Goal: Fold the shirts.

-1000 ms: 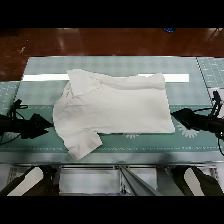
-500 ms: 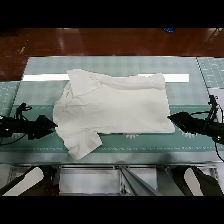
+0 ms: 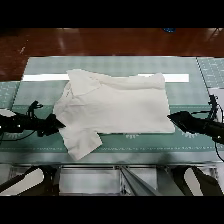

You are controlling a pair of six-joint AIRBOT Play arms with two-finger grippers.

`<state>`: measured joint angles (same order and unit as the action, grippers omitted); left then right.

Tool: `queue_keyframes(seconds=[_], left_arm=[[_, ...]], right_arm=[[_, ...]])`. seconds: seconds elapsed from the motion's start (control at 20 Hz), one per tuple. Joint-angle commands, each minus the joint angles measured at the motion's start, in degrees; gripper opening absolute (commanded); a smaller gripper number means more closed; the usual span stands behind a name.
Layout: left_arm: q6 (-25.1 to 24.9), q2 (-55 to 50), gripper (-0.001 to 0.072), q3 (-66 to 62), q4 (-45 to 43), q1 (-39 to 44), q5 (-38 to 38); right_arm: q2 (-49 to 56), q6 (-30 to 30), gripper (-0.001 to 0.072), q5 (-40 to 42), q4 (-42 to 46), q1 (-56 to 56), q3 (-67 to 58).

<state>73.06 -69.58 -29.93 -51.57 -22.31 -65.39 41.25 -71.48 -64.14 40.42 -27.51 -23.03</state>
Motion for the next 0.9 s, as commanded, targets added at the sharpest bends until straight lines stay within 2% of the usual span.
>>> queue_keyframes(seconds=[0.0,0.15,0.2,0.25,0.4,0.65,0.85], left_arm=[[-0.2,-0.8,0.0017,-0.5,0.0,1.2,-0.4],[-0.4,-0.8,0.0016,-2.2,-0.1,1.3,-3.9],[-0.4,-0.7,0.0017,-2.5,0.0,1.3,-4.3],[-0.4,-0.6,0.0017,-2.6,0.0,1.3,-4.3],[-0.4,-0.5,0.0017,-2.6,0.0,1.3,-4.3],[-0.6,-0.5,0.0017,-2.6,0.0,1.3,-3.0],[-0.6,-0.5,0.0017,-2.6,0.0,1.3,-3.0]], right_arm=[[-0.1,0.0,0.0409,-0.7,1.7,-1.9,-2.9],[0.0,-3.3,0.0409,-4.5,14.8,-10.6,-5.4],[0.5,-9.1,0.0409,-5.5,22.0,-13.5,-4.3],[1.2,-12.6,0.0409,-5.8,25.5,-14.6,-2.9],[5.1,-8.7,0.0409,-6.7,21.1,-14.4,0.3],[11.2,-6.9,0.0409,-8.1,18.0,-12.5,0.3],[15.4,-7.0,0.0408,-2.7,15.2,-9.8,0.2]])
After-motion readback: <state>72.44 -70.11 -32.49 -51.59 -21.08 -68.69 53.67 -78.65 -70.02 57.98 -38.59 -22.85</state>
